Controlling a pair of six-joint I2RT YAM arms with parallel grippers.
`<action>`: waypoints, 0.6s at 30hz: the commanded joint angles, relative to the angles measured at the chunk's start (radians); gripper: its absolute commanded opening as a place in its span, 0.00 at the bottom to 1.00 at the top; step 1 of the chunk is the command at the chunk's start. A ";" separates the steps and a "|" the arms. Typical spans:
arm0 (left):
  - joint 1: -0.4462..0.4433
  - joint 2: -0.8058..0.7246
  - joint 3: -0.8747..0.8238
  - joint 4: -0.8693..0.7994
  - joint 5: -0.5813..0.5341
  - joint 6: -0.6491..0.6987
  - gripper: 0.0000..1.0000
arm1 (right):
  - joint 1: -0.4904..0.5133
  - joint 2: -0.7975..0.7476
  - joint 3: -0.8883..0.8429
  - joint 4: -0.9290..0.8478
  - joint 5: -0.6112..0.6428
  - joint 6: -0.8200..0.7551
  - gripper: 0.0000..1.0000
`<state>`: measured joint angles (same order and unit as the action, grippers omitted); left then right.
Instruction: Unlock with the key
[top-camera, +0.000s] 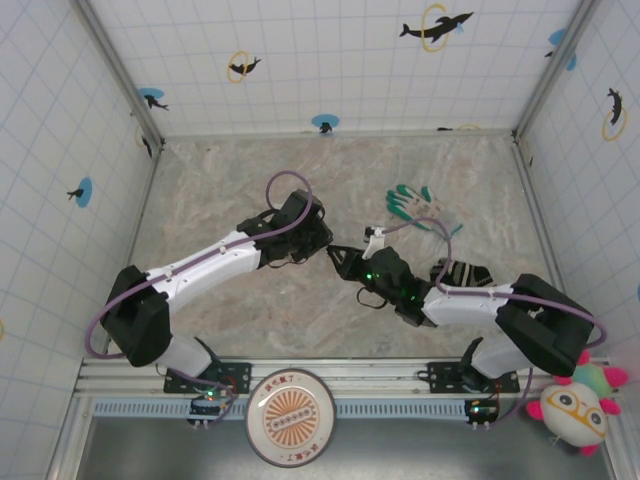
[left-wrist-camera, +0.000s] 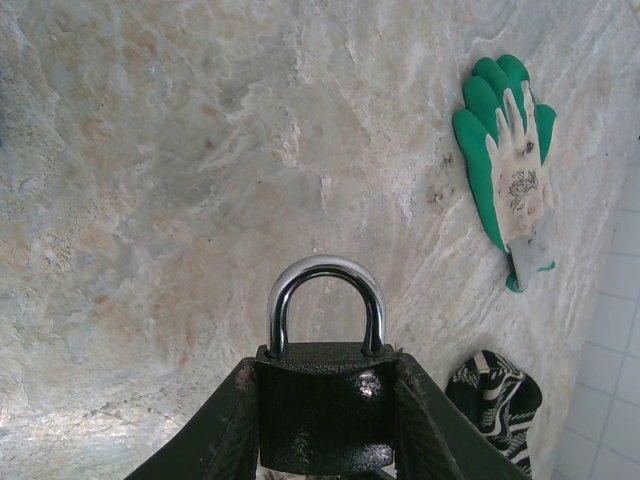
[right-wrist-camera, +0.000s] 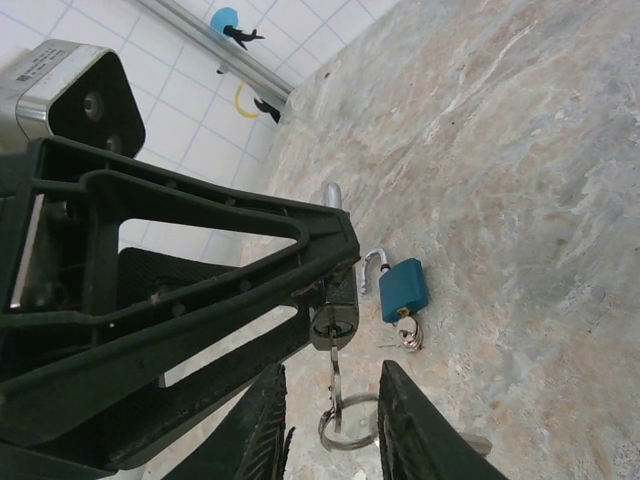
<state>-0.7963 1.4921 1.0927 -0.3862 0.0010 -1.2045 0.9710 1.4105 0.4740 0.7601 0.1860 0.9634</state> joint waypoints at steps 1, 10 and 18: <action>0.006 -0.030 0.001 0.020 0.007 0.008 0.00 | 0.009 0.007 0.021 0.050 0.010 0.010 0.23; 0.006 -0.036 0.001 0.021 0.011 0.003 0.00 | 0.008 0.025 0.014 0.069 0.013 0.015 0.07; 0.006 -0.044 -0.002 0.037 0.038 0.004 0.00 | -0.005 0.037 0.021 0.077 0.041 -0.010 0.00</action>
<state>-0.7898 1.4826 1.0924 -0.3866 0.0002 -1.2045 0.9733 1.4315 0.4740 0.8024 0.1974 0.9749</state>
